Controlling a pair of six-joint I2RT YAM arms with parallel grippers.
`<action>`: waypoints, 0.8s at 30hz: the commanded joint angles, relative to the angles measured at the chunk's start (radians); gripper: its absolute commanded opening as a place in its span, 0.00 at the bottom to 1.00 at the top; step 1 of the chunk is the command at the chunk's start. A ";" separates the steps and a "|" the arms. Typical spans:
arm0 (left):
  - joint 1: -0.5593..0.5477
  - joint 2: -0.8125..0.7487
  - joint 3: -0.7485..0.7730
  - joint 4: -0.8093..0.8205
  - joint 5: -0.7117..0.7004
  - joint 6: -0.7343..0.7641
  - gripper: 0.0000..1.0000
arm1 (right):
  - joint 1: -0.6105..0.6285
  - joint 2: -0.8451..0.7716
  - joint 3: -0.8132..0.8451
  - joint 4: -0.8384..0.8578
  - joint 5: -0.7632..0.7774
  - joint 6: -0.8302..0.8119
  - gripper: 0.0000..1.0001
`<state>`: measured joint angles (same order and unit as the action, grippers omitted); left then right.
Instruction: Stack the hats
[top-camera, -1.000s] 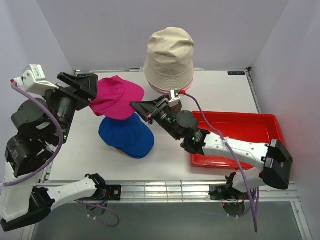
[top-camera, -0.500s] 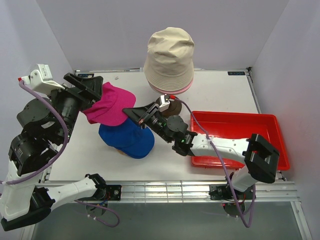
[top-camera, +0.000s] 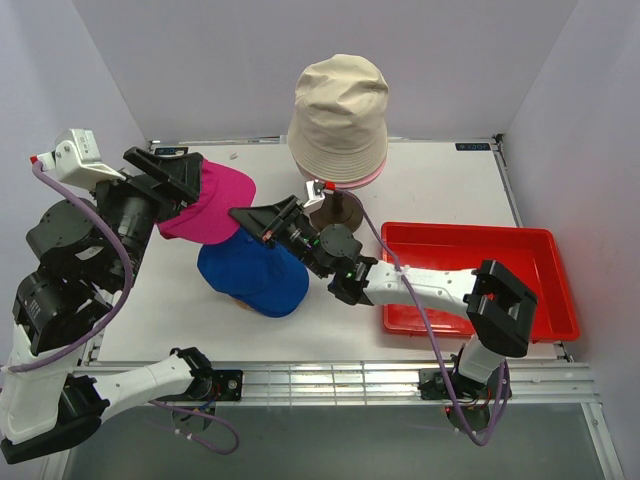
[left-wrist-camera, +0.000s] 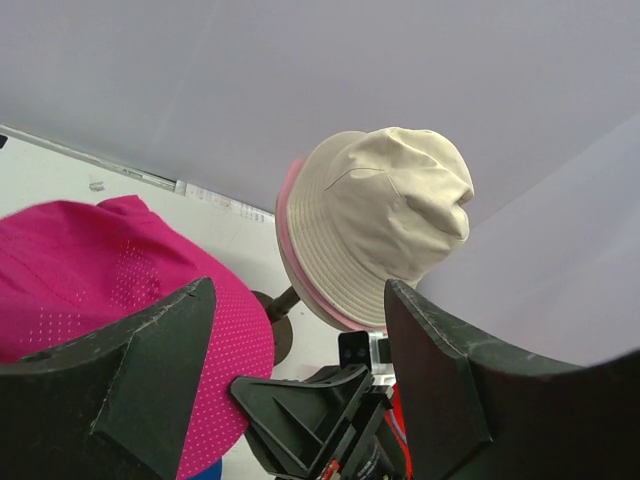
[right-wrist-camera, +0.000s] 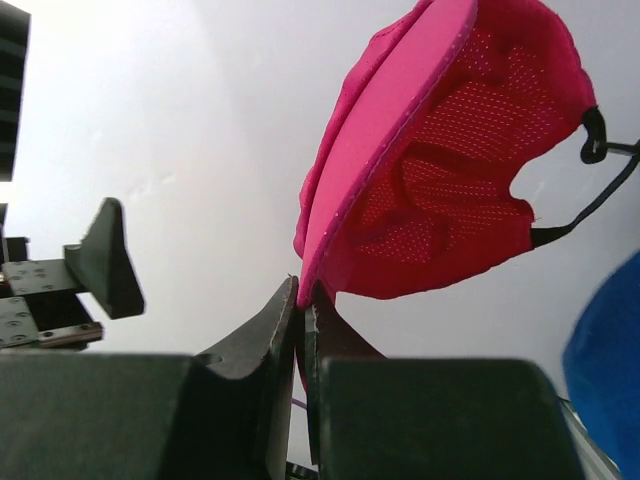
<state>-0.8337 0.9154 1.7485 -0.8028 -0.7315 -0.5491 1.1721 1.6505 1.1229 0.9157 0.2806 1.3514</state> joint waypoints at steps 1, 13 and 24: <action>-0.002 -0.001 0.022 0.002 0.012 0.018 0.79 | 0.004 -0.003 0.083 0.048 -0.003 -0.044 0.08; -0.002 0.002 0.026 0.005 0.020 0.021 0.79 | 0.003 -0.017 0.005 0.091 -0.023 -0.037 0.08; -0.004 0.010 -0.007 0.022 0.033 0.017 0.79 | 0.006 -0.152 -0.242 0.209 -0.017 -0.044 0.08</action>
<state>-0.8337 0.9169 1.7470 -0.7944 -0.7170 -0.5411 1.1721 1.5738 0.9100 0.9771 0.2546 1.3270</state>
